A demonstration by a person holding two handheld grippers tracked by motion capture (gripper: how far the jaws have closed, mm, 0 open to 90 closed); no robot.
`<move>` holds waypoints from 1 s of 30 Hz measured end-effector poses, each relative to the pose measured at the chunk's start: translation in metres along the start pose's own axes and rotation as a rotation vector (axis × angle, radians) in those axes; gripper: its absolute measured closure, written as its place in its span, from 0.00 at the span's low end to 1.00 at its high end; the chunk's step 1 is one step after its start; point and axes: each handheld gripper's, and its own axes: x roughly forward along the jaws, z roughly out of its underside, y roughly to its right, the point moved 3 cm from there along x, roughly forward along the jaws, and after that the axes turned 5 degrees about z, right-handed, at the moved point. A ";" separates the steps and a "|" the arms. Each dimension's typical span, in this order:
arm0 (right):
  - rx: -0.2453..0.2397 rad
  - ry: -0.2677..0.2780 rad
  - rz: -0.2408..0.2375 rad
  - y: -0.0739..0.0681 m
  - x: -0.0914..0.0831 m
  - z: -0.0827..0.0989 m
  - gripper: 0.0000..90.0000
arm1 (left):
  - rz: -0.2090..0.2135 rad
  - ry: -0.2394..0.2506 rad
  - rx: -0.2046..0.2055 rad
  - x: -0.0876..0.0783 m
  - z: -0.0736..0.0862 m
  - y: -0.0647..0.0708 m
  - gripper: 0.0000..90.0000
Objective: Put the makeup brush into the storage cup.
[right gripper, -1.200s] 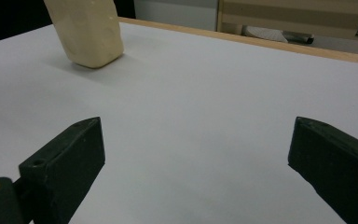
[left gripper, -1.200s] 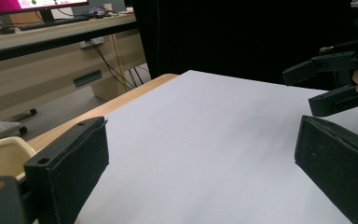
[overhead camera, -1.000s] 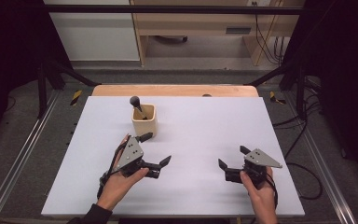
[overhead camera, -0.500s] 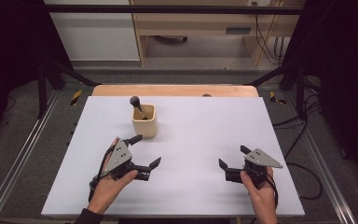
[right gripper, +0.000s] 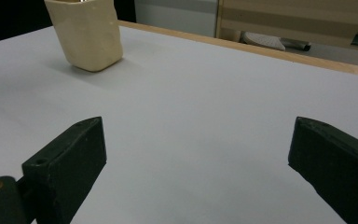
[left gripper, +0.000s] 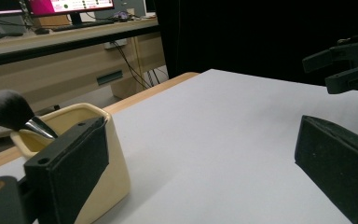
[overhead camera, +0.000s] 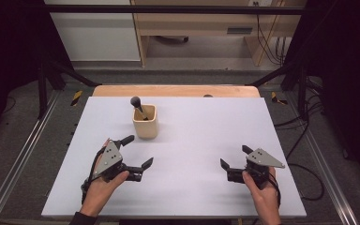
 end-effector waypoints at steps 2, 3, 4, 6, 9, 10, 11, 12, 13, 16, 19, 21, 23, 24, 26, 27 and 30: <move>-0.004 -0.001 -0.001 0.001 0.000 -0.003 0.05 | -0.008 0.006 -0.004 -0.005 0.000 -0.003 0.03; -0.004 -0.001 -0.001 0.001 0.000 -0.003 0.05 | -0.008 0.006 -0.004 -0.005 0.000 -0.003 0.03; -0.011 0.003 0.003 0.001 -0.001 -0.005 0.05 | -0.015 0.001 0.006 -0.009 -0.001 -0.006 0.03; -0.017 0.012 0.007 0.003 -0.002 -0.006 0.05 | -0.018 0.006 0.005 -0.013 -0.002 -0.008 0.03; -0.019 0.015 0.008 0.003 -0.002 -0.007 0.05 | -0.026 0.009 0.009 -0.017 -0.003 -0.010 0.03; -0.024 0.017 0.009 0.004 -0.003 -0.008 0.05 | -0.032 0.018 0.003 -0.020 -0.003 -0.012 0.03; -0.025 0.017 0.009 0.004 -0.003 -0.008 0.05 | -0.032 0.018 0.003 -0.020 -0.003 -0.012 0.03; -0.024 0.018 0.010 0.004 -0.004 -0.009 0.05 | -0.038 0.017 0.008 -0.024 -0.002 -0.014 0.03; -0.024 0.018 0.010 0.004 -0.004 -0.009 0.05 | -0.038 0.017 0.008 -0.024 -0.002 -0.014 0.03; -0.035 0.019 0.011 0.006 -0.005 -0.011 0.05 | -0.051 0.020 0.004 -0.031 -0.001 -0.018 0.03; -0.038 0.021 0.015 0.006 -0.006 -0.012 0.05 | -0.057 0.023 0.003 -0.034 -0.001 -0.020 0.03; -0.037 0.021 0.019 0.007 -0.007 -0.012 0.05 | -0.064 0.028 0.001 -0.037 0.000 -0.022 0.03; -0.038 0.019 0.025 0.009 -0.008 -0.012 0.05 | -0.070 0.030 -0.001 -0.040 0.001 -0.024 0.03; -0.038 0.018 0.026 0.010 -0.009 -0.012 0.05 | -0.077 0.032 -0.005 -0.044 0.002 -0.027 0.03; -0.041 0.018 0.030 0.011 -0.009 -0.012 0.05 | -0.079 0.032 -0.005 -0.046 0.003 -0.028 0.03; -0.038 0.017 0.030 0.011 -0.010 -0.012 0.05 | -0.081 0.036 -0.009 -0.047 0.004 -0.028 0.03; -0.040 0.016 0.036 0.015 -0.012 -0.011 0.05 | -0.094 0.038 -0.010 -0.053 0.007 -0.032 0.03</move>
